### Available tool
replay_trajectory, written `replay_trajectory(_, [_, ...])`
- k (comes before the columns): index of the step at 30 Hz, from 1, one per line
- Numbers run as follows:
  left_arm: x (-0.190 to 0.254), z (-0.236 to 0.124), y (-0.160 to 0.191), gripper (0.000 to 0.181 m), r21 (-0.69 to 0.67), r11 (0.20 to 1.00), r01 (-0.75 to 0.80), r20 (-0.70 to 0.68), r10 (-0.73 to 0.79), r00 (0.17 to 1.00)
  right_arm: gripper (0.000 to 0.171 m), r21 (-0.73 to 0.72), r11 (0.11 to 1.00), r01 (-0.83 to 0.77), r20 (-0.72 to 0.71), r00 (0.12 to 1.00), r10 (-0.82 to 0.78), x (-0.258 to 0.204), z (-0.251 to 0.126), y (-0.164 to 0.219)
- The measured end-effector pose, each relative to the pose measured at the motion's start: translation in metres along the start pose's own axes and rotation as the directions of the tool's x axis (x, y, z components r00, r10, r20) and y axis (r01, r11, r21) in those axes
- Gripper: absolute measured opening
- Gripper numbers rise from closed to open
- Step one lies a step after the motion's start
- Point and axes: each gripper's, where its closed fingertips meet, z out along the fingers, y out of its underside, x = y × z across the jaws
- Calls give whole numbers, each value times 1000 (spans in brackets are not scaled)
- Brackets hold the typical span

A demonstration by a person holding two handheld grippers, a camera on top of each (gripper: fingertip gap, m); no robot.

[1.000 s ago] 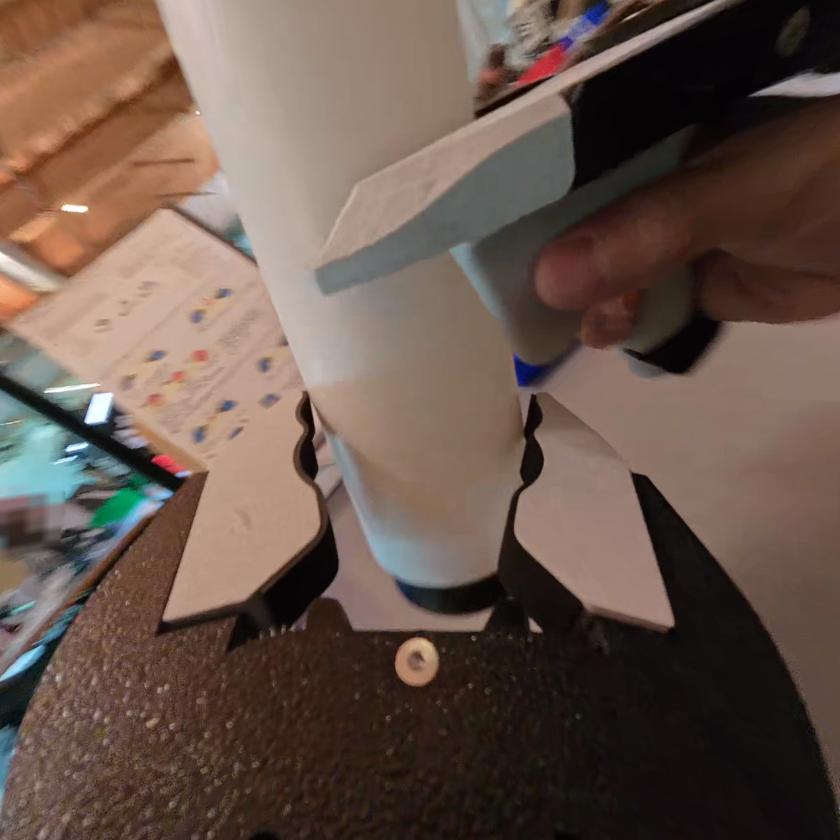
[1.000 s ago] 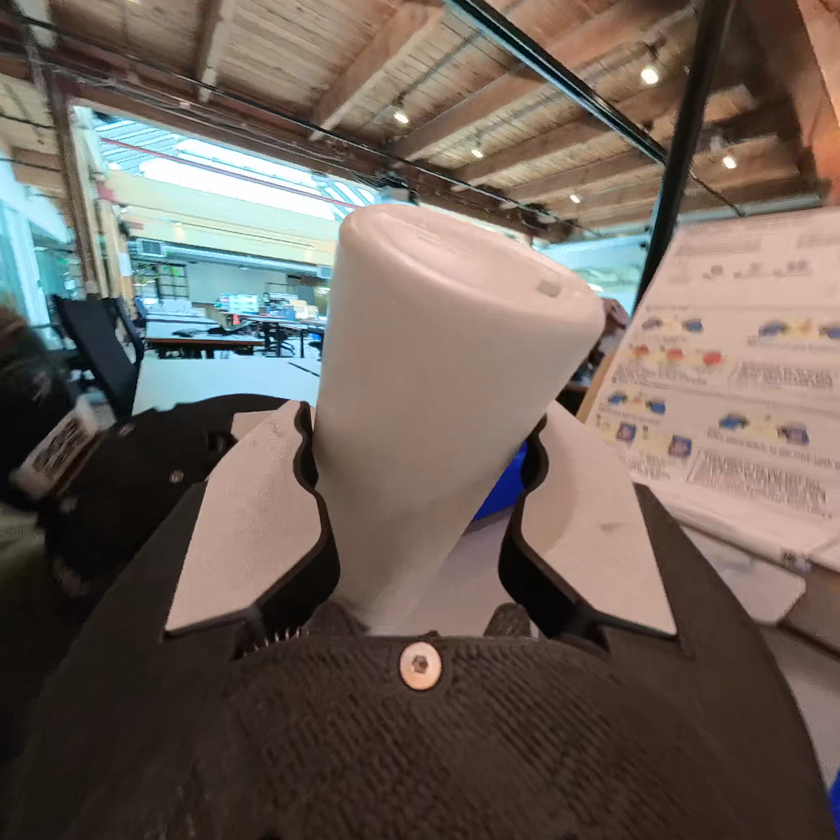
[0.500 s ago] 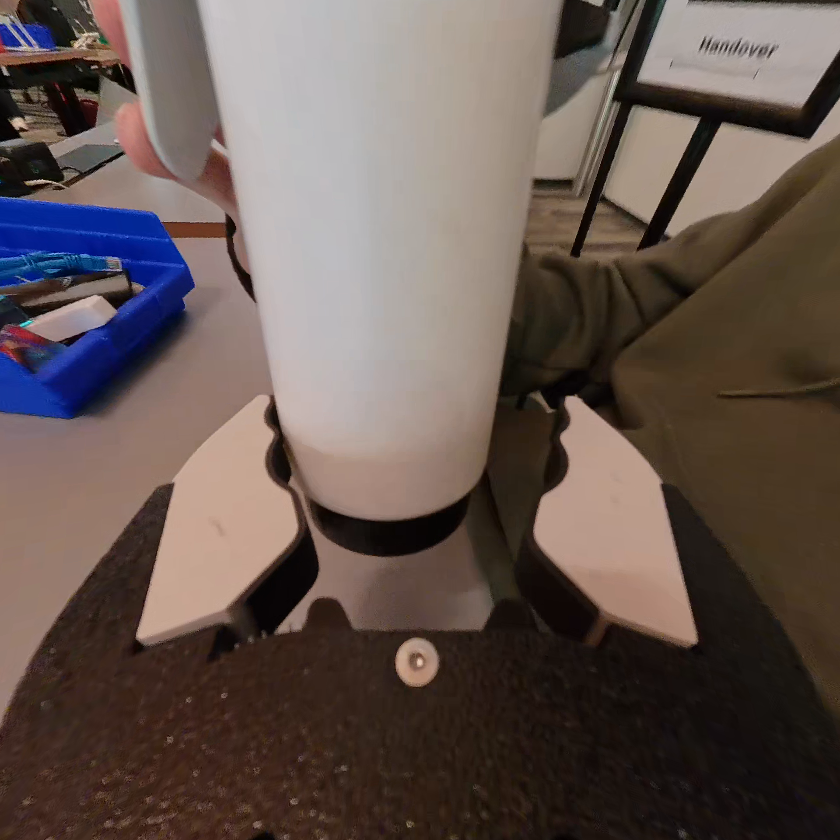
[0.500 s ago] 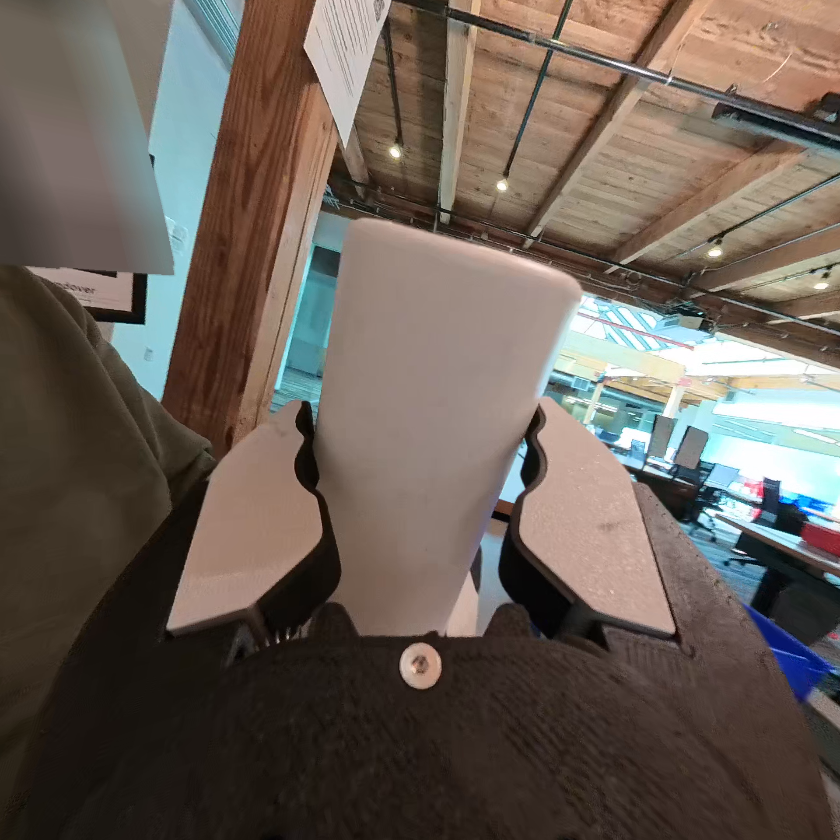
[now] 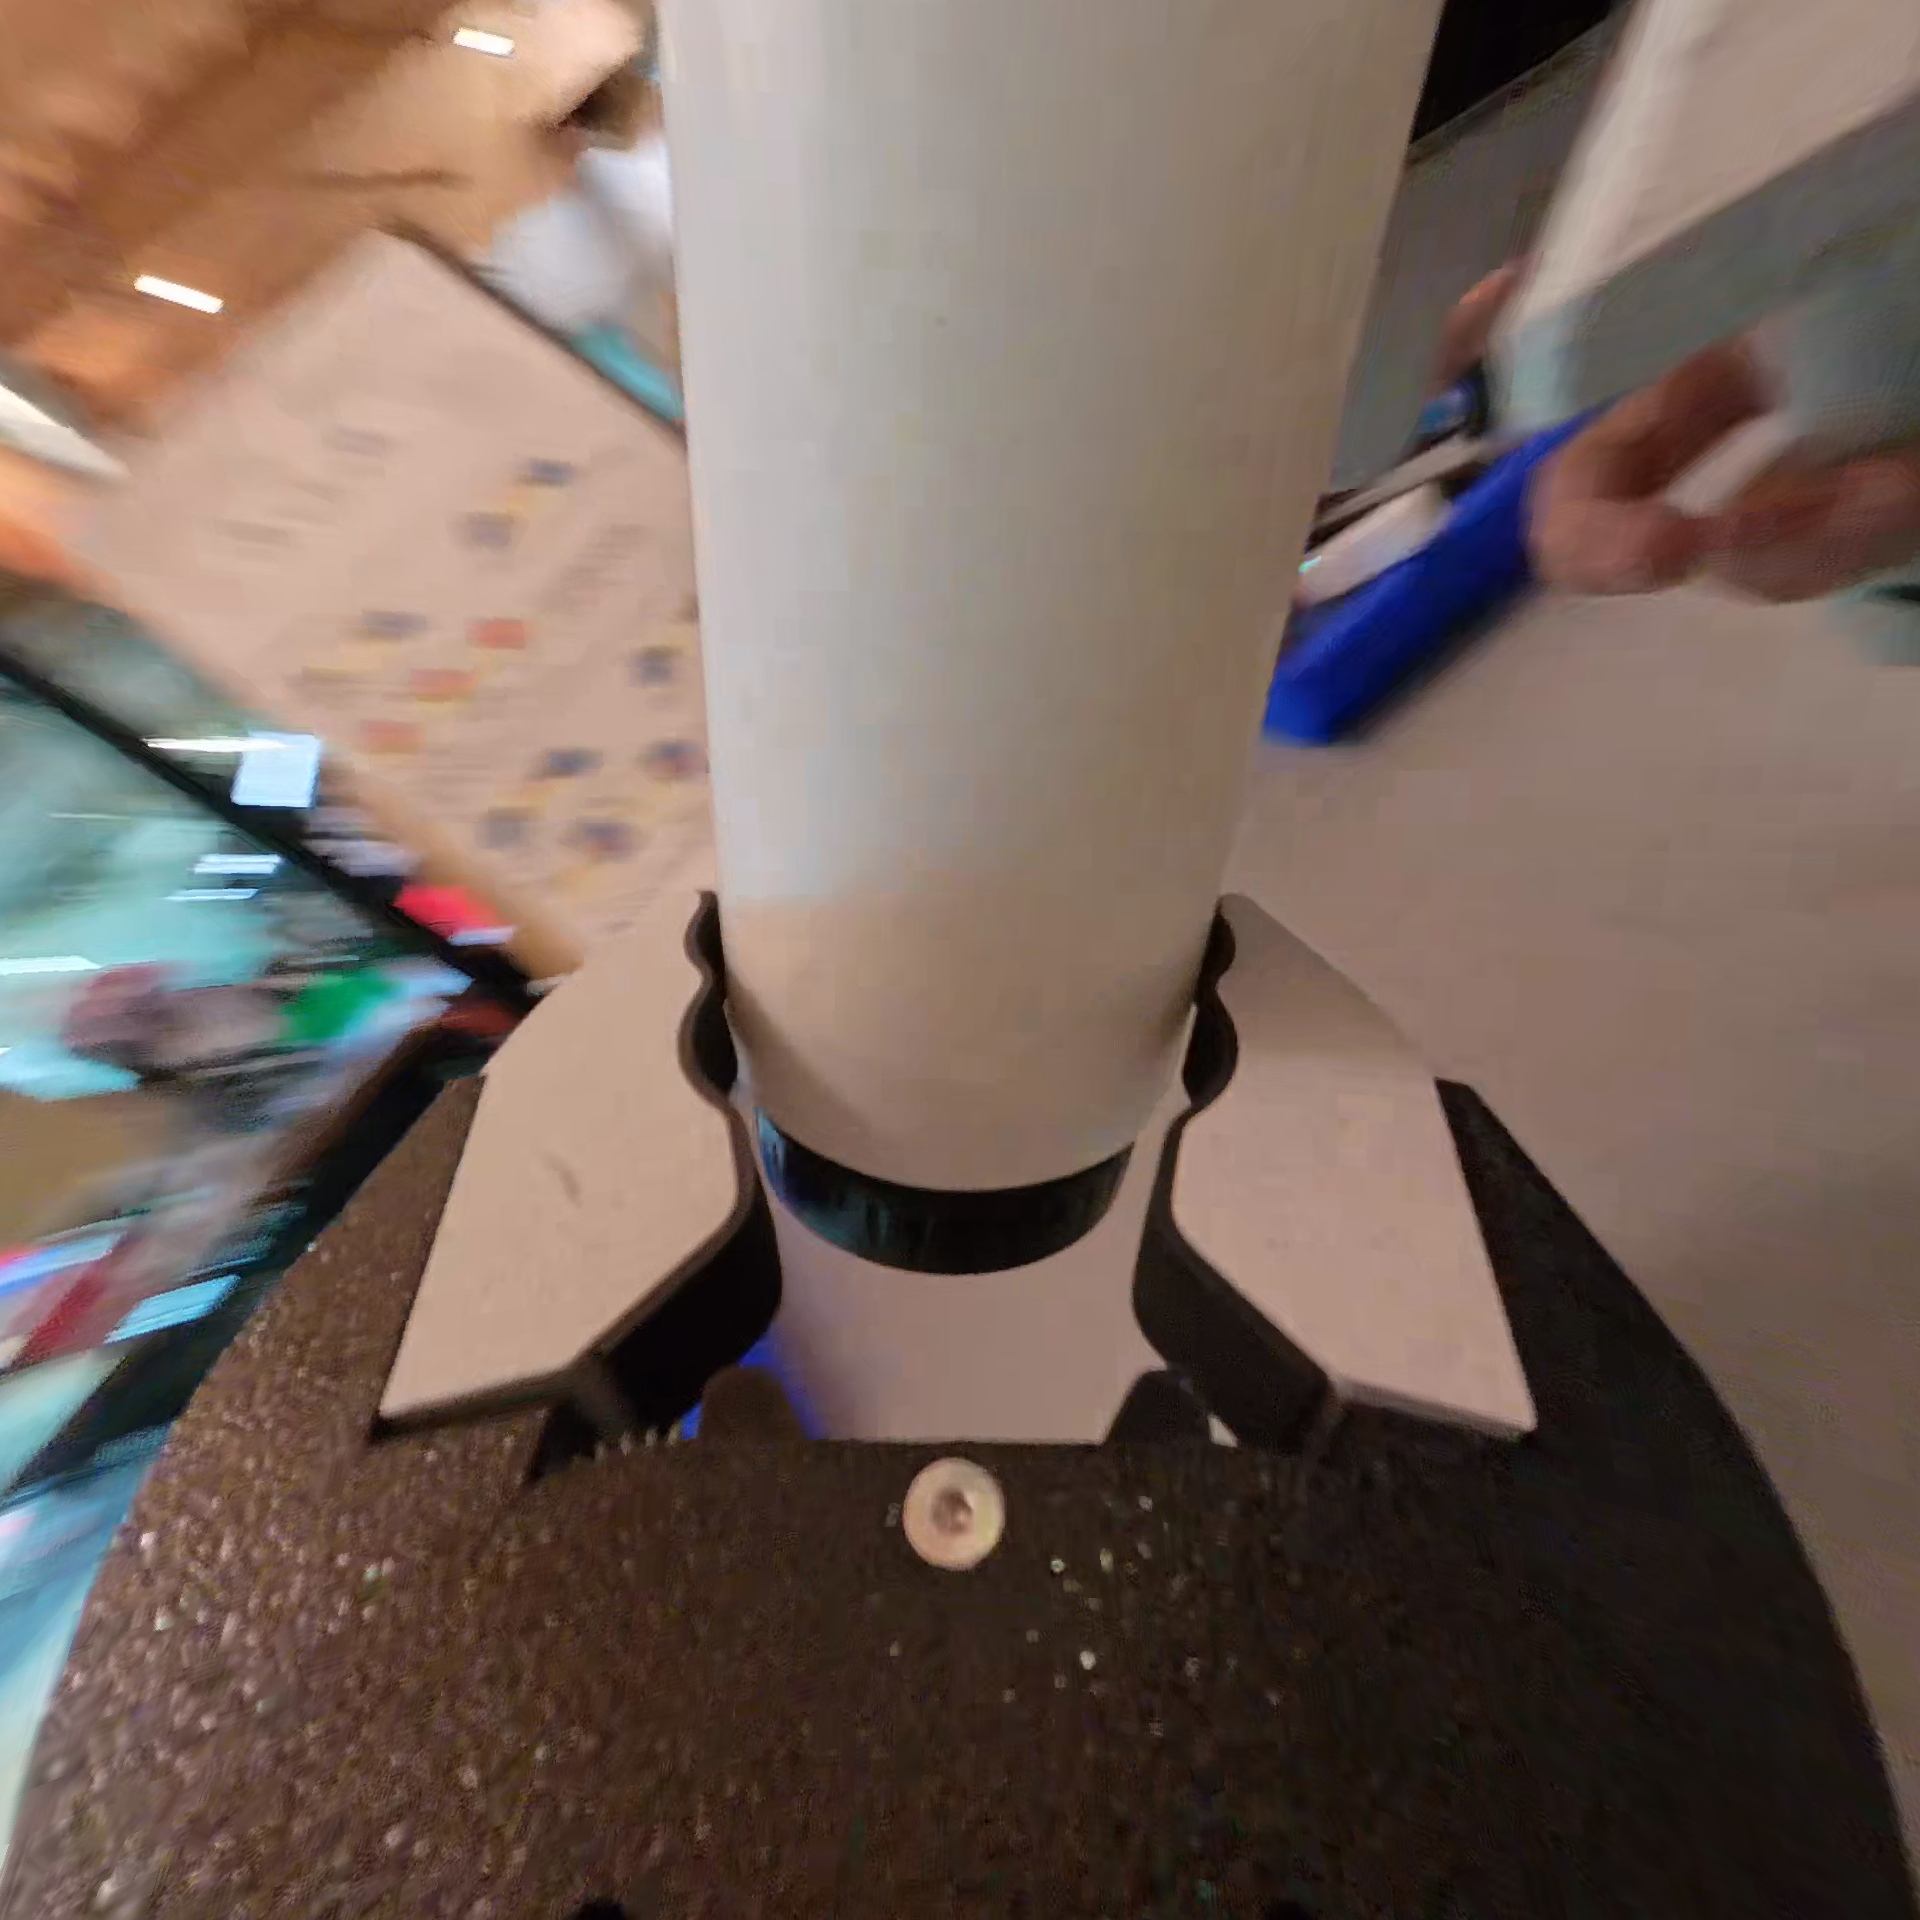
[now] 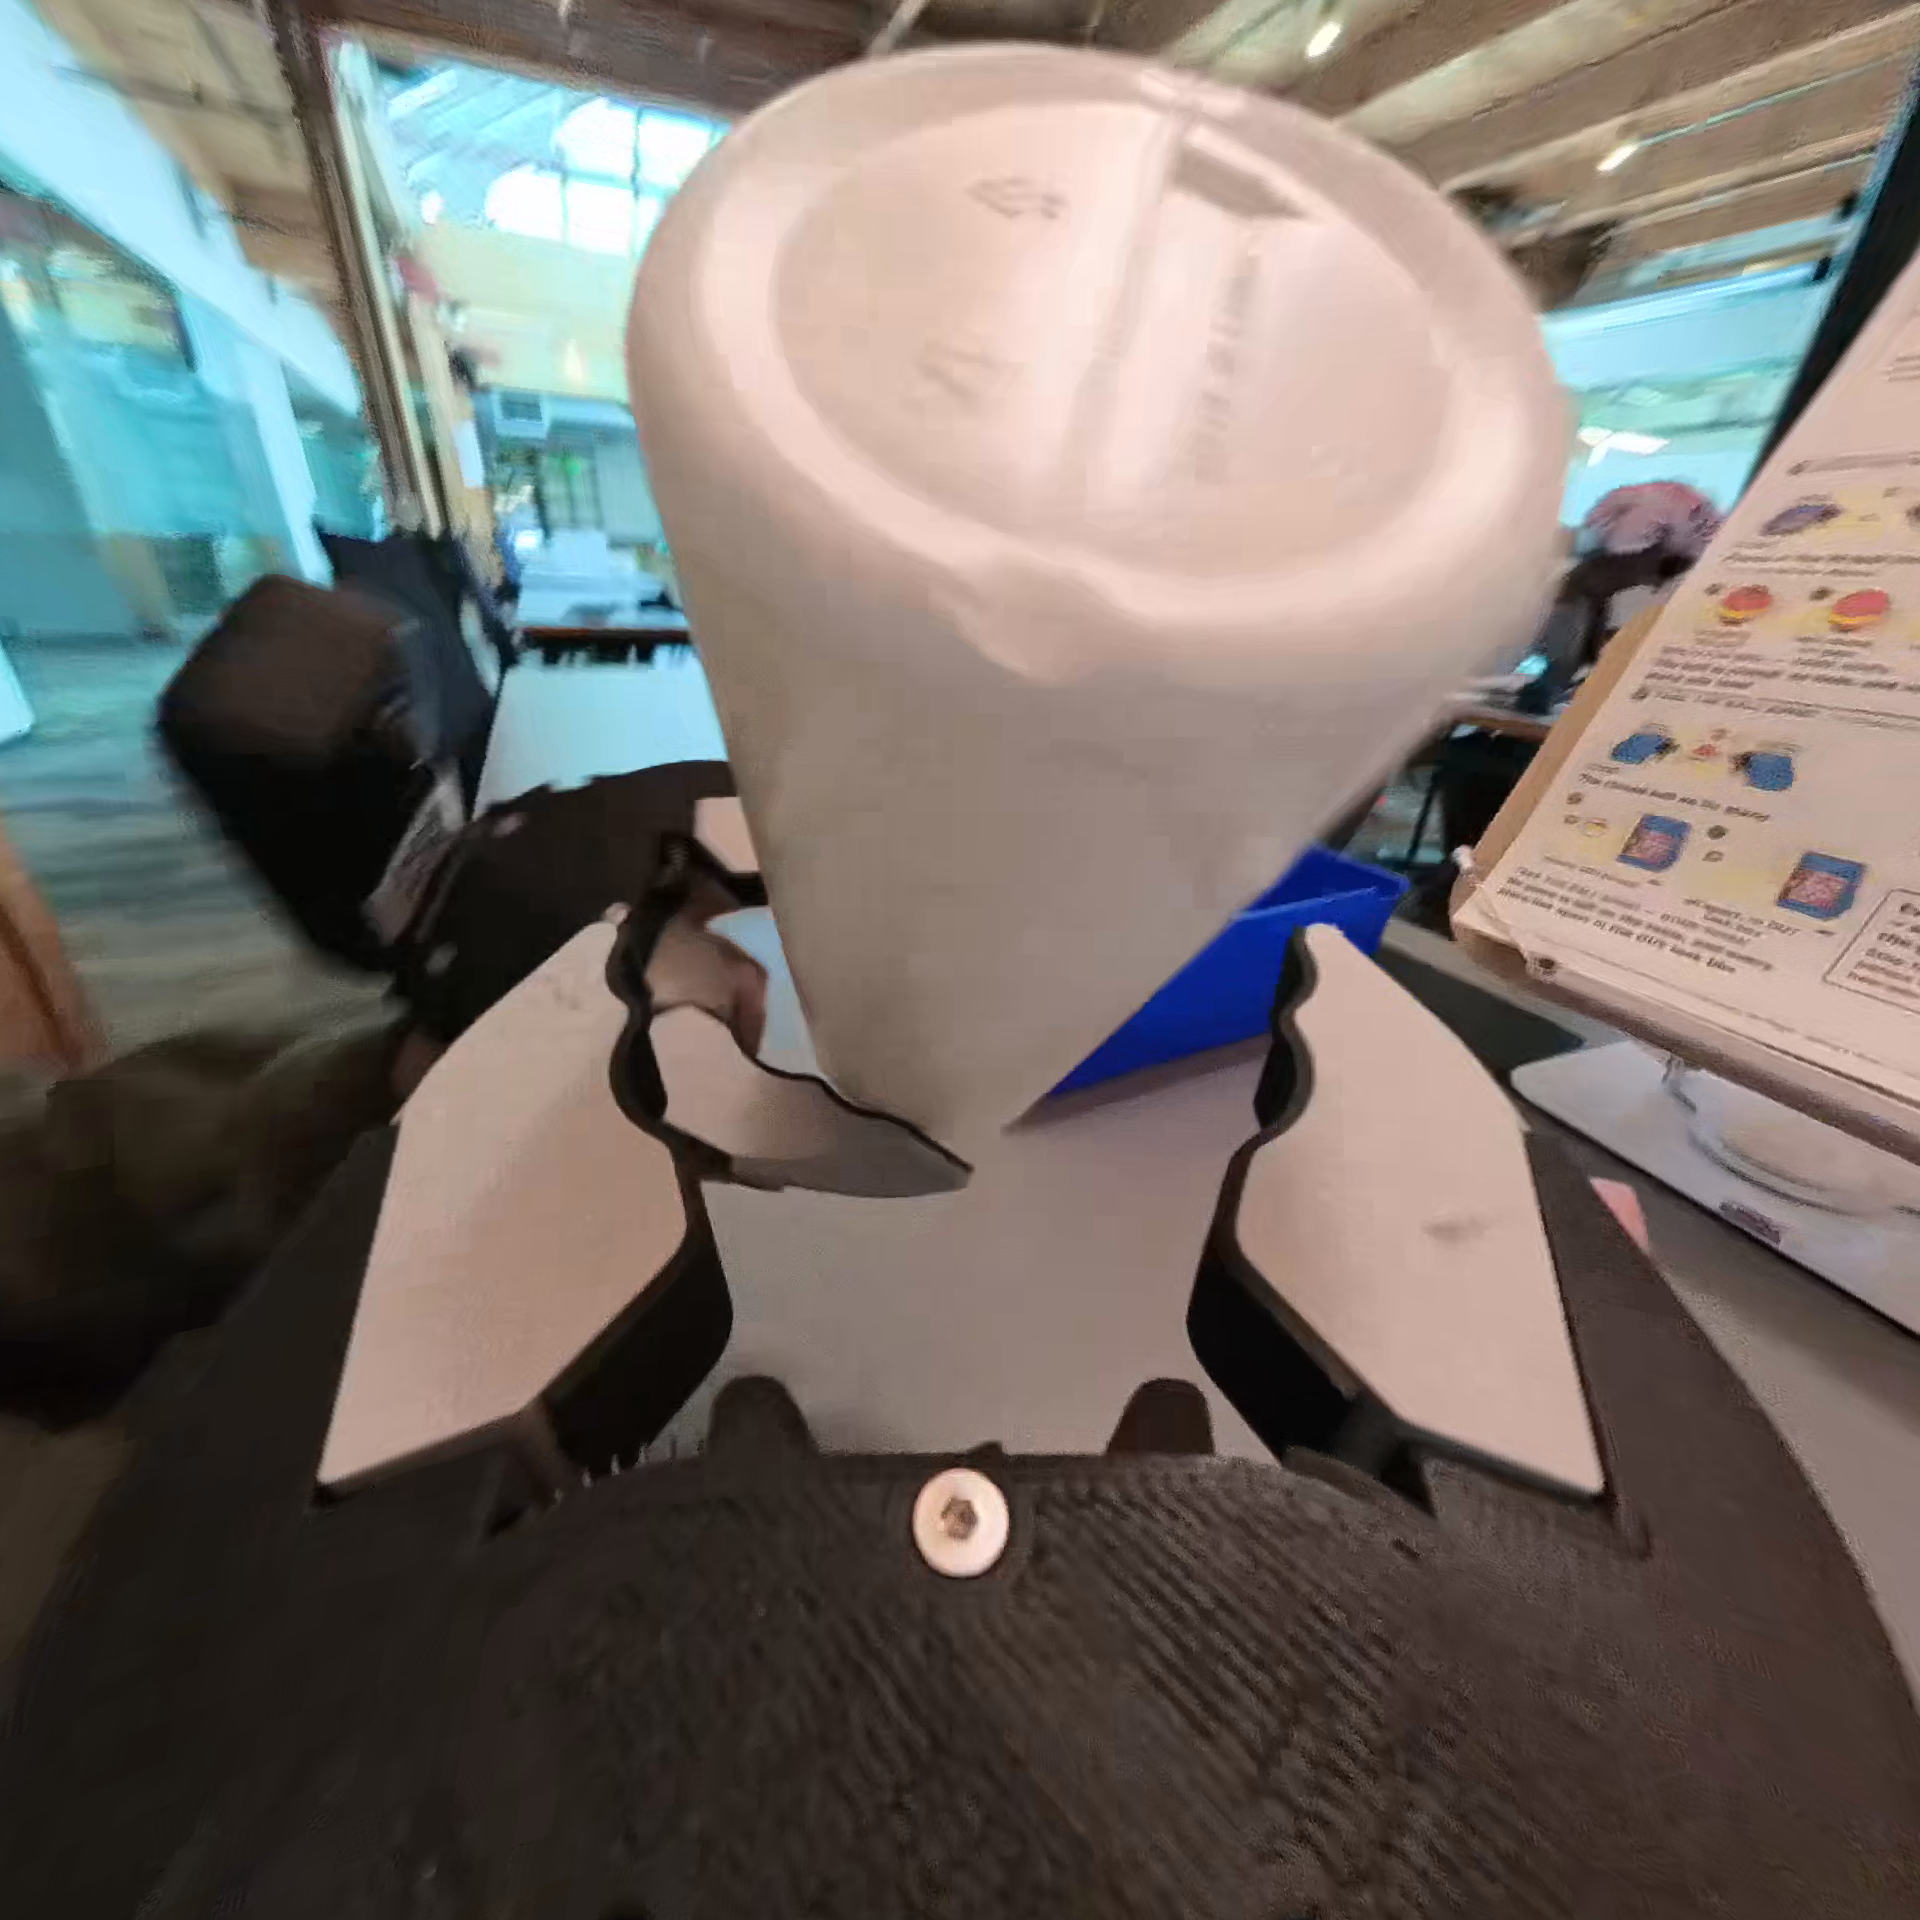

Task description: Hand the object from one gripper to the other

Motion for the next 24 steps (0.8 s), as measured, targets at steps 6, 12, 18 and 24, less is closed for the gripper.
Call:
replay_trajectory(6, [-24, -20, -22, 86, -191, 910, -368, 397, 415, 819, 102, 202, 974, -101, -94, 988, 122, -7, 22, -2])
replay_trajectory(12, [-14, -16, -26, 86, -139, 928, -347, 395, 373, 840, 97, 255, 948, -191, -54, 976, 211, -1, 13, -5])
replay_trajectory(18, [-16, -17, -26, 86, -128, 928, -351, 416, 371, 830, 95, 252, 954, -164, -47, 982, 181, -3, 14, -5])
replay_trajectory(24, [-6, -17, -36, 83, 4, 961, -278, 348, 259, 901, 96, 300, 950, -85, -100, 988, 120, 10, 1, -18])
